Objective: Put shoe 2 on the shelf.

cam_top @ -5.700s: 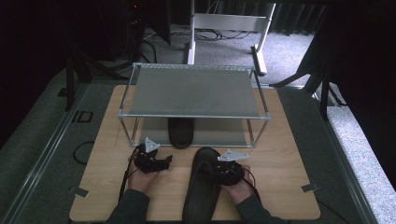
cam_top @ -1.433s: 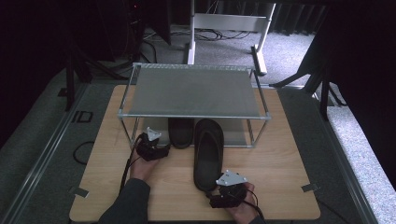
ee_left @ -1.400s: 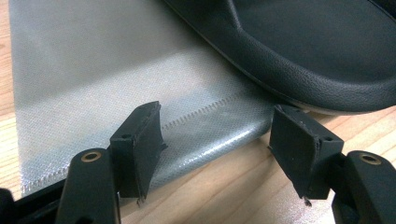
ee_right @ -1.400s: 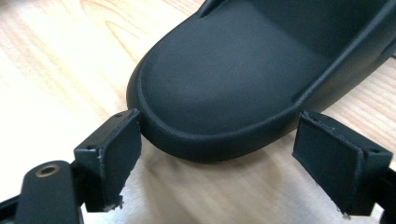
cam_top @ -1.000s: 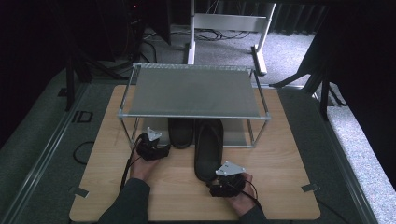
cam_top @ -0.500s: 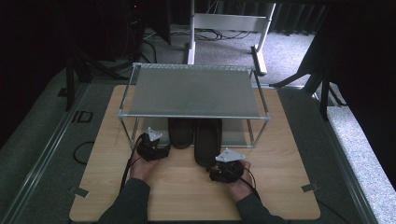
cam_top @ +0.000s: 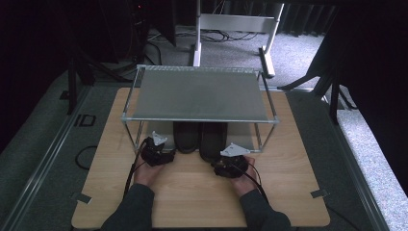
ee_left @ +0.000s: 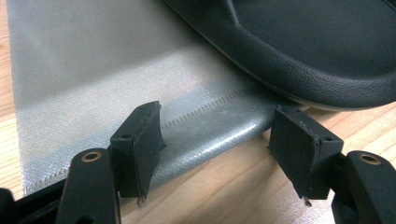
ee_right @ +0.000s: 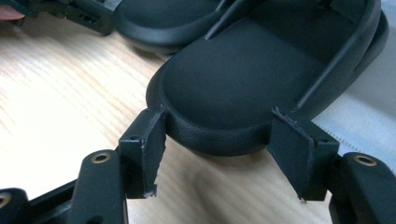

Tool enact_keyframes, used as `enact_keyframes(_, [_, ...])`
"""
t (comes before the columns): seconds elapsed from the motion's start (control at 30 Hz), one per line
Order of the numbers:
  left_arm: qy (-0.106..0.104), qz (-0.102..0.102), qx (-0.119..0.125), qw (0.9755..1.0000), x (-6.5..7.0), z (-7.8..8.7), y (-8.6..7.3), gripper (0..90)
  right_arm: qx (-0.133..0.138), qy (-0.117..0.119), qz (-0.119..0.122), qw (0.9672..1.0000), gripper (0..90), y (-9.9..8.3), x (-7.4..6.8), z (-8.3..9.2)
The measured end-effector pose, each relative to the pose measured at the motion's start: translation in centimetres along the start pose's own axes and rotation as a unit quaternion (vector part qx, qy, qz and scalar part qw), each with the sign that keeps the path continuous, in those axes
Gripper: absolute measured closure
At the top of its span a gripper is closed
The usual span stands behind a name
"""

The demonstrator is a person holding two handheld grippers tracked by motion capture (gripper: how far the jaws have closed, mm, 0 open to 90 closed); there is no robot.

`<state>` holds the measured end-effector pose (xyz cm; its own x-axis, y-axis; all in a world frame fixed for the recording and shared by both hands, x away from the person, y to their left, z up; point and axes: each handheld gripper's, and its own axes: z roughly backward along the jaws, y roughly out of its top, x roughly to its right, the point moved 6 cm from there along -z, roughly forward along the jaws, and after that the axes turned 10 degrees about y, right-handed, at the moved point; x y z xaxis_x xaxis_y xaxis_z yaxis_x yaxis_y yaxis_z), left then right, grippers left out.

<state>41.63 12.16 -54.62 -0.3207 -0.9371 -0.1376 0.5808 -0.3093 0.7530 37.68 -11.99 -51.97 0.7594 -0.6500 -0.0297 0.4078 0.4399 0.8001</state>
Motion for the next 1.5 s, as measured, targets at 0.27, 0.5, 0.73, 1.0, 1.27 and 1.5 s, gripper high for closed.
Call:
enact_keyframes(0.27, [-0.002,-0.001,-0.001,1.0000,0.0,0.0,0.0,35.0,0.008,-0.011,0.015,0.9998,37.3,0.3,0.3,-0.6])
enact_keyframes(0.5, [-0.005,0.001,-0.001,1.0000,-0.1,0.0,0.0,35.6,0.016,-0.023,0.016,0.9995,38.6,0.4,0.8,-1.0])
enact_keyframes(0.73, [-0.006,0.002,-0.002,1.0000,-0.1,0.0,0.0,35.8,0.021,-0.031,0.018,0.9991,38.9,0.6,1.3,-1.5])
enact_keyframes(1.0, [-0.007,0.001,-0.002,1.0000,-0.2,-0.1,0.0,36.5,0.021,-0.039,0.024,0.9987,39.0,0.9,1.5,-1.8])
enact_keyframes(1.27, [-0.007,0.001,-0.002,1.0000,-0.2,0.0,0.0,36.6,0.025,-0.040,0.014,0.9988,39.3,1.1,2.0,-2.3])
enact_keyframes(1.5, [-0.004,0.000,0.002,1.0000,-0.2,0.0,0.0,36.5,0.023,-0.045,0.016,0.9986,36.3,0.9,1.7,-1.9])
